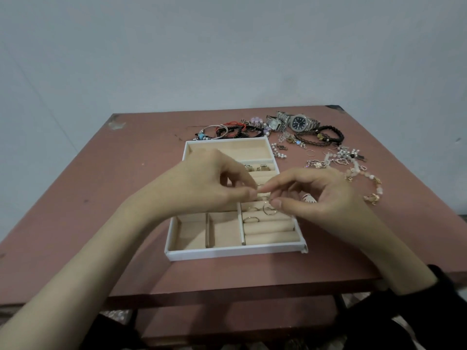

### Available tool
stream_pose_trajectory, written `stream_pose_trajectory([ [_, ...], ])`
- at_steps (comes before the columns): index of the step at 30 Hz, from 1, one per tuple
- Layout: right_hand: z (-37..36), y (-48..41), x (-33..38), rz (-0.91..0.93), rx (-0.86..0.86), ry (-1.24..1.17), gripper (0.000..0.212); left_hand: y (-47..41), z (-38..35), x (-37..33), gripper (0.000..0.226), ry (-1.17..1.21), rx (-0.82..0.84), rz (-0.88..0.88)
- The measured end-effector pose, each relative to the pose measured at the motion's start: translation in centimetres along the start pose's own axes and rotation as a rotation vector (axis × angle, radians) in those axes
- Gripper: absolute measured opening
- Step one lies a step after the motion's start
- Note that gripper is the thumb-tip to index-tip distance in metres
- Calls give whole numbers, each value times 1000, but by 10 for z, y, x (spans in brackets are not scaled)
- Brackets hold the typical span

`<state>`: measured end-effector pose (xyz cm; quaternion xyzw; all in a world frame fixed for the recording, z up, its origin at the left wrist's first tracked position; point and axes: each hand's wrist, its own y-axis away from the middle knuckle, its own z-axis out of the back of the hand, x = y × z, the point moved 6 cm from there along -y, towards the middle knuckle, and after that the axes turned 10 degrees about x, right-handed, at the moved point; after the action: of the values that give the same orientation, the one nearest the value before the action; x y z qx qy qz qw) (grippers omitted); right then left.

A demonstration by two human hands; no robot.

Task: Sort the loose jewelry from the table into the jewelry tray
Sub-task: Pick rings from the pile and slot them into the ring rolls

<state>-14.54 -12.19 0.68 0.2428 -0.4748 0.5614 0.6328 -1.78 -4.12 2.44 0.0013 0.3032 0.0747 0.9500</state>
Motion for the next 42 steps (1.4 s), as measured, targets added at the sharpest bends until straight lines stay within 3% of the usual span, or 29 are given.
stream_pose_trajectory([
  [5, -5, 0, -4, -29, 68, 27, 24, -13, 1, 23, 8, 177, -292, -3],
  [9, -6, 0, -6, -26, 96, 47, 26, -14, 1, 26, 8, 303, -381, -10],
  [17, -5, -1, -8, 71, 81, 268, 11, -13, 3, 28, 8, 324, -417, -27],
  [22, -4, -1, -8, 118, 68, 349, 13, -12, 2, 28, 7, 312, -413, -34],
  [42, -8, -4, -13, 113, 89, 299, 15, -12, 1, 27, 6, 290, -413, -42],
])
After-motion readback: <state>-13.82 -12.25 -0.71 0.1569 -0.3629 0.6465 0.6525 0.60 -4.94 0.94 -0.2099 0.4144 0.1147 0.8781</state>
